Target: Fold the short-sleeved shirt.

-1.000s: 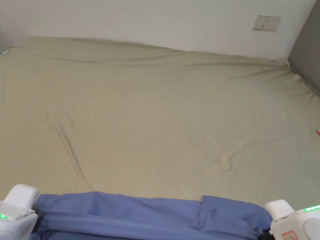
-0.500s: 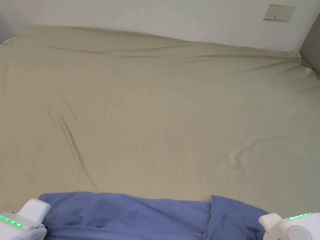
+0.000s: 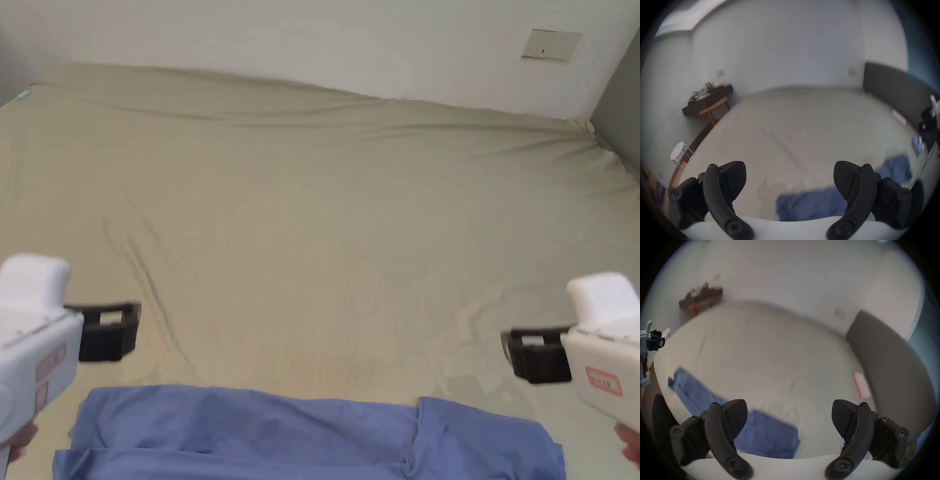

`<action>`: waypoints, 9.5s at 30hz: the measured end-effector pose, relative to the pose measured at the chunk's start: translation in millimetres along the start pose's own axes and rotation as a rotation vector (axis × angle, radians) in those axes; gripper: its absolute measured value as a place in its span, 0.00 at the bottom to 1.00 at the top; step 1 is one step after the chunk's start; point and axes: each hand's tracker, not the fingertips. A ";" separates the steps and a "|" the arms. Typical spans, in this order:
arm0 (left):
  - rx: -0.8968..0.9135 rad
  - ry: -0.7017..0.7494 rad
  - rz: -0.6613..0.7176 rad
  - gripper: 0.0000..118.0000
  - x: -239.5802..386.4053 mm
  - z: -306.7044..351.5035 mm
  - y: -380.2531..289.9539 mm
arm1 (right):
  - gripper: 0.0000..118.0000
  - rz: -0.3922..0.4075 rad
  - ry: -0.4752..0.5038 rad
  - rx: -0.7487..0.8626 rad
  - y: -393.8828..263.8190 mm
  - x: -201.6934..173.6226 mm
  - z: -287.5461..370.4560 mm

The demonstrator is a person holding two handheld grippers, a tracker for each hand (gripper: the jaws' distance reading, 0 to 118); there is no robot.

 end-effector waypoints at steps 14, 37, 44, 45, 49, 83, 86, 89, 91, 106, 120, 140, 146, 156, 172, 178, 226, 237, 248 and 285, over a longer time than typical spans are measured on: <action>0.463 0.054 -0.076 0.00 109.7 83.6 49.1 | 0.02 0.004 -0.077 0.517 39.4 -126.0 77.7; 0.329 -0.071 -0.155 0.00 125.2 46.2 31.4 | 0.02 0.011 -0.115 0.482 33.7 -123.3 57.2; -0.074 -0.323 0.032 0.26 61.5 -23.2 -36.8 | 0.02 0.009 -0.098 0.398 16.9 -105.5 36.8; -0.134 -0.334 0.070 0.31 47.9 -33.7 -51.7 | 0.02 0.005 -0.096 0.384 14.1 -102.0 33.4; -0.341 -0.332 0.202 0.57 -12.2 -63.9 -95.7 | 0.02 -0.002 -0.099 0.324 1.2 -90.4 23.5; -0.572 -0.518 0.581 0.09 -67.4 -114.8 -166.4 | 0.02 -0.048 -0.064 0.187 -5.6 -96.9 17.1; -0.578 -0.448 0.422 0.09 -56.7 -111.1 -152.7 | 0.02 -0.049 -0.066 0.187 -5.9 -96.7 18.6; -0.573 -0.414 0.350 0.09 -54.4 -109.9 -145.0 | 0.02 -0.042 -0.070 0.185 -6.2 -96.2 20.5; -0.561 -0.404 0.350 0.09 -59.4 -106.1 -140.1 | 0.02 -0.039 -0.075 0.185 -7.3 -95.1 22.4; -0.550 -0.249 0.382 0.08 -114.9 -74.2 -108.8 | 0.02 -0.068 -0.079 0.182 -13.8 -88.6 25.6; -0.652 -0.491 0.337 0.08 44.9 -80.4 -65.3 | 0.02 -0.101 -0.078 0.202 -26.8 -76.5 40.2; -0.618 -0.687 0.630 0.92 122.1 -103.2 -87.4 | 0.02 -0.159 -0.116 0.163 -46.8 -43.8 38.5; -0.425 -0.389 0.222 0.04 96.7 -81.3 -81.6 | 0.02 -0.147 -0.109 0.168 -42.6 -51.6 37.9; -0.430 -0.385 -0.131 0.00 178.5 -91.1 -142.6 | 0.02 -0.119 -0.083 0.156 -41.9 -66.9 38.7; -0.400 -0.709 -0.011 0.00 228.3 -60.6 -146.5 | 0.02 -0.115 -0.091 0.133 -44.9 -60.8 32.6; -0.355 -0.770 0.314 0.00 163.7 -66.9 -105.4 | 0.02 -0.102 -0.086 0.140 -41.8 -61.9 35.1; -0.370 -0.288 -0.030 0.12 33.6 -85.1 -106.4 | 0.02 -0.097 -0.008 0.109 -28.9 -88.8 32.7; -0.389 0.077 0.048 0.12 -52.1 -63.9 -53.0 | 0.02 -0.095 0.005 0.110 -26.8 -91.0 28.5; -0.471 -0.287 0.191 0.12 47.9 -64.1 -31.6 | 0.02 -0.091 0.037 0.113 -26.4 -96.8 27.0; -0.323 -0.307 0.062 0.00 122.5 -76.4 -107.9 | 0.02 -0.102 0.021 0.064 -41.7 -89.0 22.2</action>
